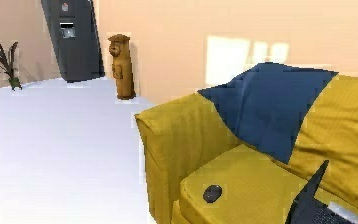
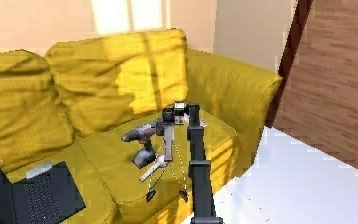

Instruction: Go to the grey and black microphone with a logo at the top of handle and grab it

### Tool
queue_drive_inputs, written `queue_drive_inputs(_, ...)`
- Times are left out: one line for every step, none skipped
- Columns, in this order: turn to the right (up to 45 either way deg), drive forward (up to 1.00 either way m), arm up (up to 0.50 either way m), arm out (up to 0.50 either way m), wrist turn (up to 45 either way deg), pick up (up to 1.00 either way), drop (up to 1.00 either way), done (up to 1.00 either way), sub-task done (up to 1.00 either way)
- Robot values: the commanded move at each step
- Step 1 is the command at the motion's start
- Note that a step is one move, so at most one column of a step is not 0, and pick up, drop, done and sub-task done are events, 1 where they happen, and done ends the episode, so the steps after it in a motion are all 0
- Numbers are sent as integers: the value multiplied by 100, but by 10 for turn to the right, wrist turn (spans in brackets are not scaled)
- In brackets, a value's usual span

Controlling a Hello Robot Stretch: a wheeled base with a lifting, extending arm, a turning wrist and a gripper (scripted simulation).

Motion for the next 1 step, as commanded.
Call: queue_drive_inputs(0,0,0,0,450,0,0,0,0)
